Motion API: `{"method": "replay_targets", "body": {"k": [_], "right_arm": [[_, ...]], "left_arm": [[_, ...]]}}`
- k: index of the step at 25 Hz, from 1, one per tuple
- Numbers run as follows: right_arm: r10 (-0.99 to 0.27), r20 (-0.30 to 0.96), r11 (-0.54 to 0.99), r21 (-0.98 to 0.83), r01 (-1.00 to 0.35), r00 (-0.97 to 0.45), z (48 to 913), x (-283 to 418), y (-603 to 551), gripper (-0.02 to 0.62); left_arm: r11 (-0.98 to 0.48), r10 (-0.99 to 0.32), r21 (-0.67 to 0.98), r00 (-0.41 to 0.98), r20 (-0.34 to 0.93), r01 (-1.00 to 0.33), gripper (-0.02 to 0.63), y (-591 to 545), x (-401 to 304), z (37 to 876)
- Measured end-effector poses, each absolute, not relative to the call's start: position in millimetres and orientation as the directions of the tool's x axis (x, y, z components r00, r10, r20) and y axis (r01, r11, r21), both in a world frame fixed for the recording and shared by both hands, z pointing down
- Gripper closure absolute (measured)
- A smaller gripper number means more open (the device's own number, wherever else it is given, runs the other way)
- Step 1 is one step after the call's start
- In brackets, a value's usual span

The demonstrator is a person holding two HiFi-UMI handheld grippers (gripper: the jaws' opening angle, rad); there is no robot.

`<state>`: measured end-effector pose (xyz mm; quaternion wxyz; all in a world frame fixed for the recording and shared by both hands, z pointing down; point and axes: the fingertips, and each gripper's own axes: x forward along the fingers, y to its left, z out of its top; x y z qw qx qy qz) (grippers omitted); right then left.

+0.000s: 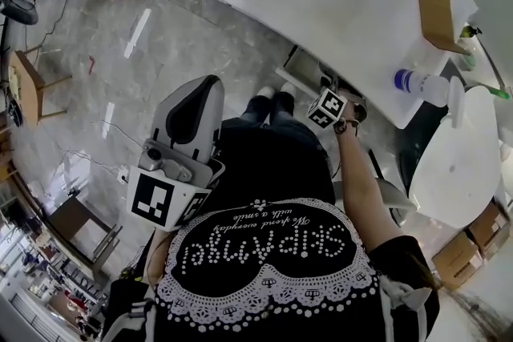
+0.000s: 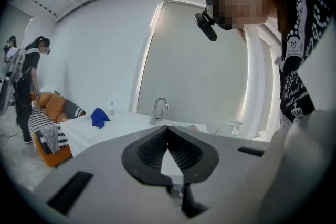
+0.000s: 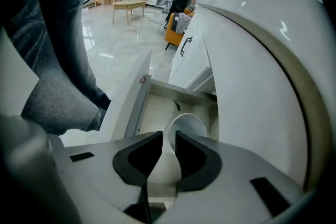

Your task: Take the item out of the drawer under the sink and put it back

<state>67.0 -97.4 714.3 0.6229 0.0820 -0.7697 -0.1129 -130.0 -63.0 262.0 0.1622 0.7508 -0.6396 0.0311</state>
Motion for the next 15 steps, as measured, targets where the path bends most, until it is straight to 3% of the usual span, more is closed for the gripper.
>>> {"method": "replay_targets", "body": {"k": [15], "right_arm": [[-0.222, 0.957, 0.972, 0.232, 0.035, -0.185, 739, 68, -99, 0.528]], "left_arm": [[-0.075, -0.943, 0.191, 0.132, 0.304, -0.979, 0.603, -66, -133, 268]]}}
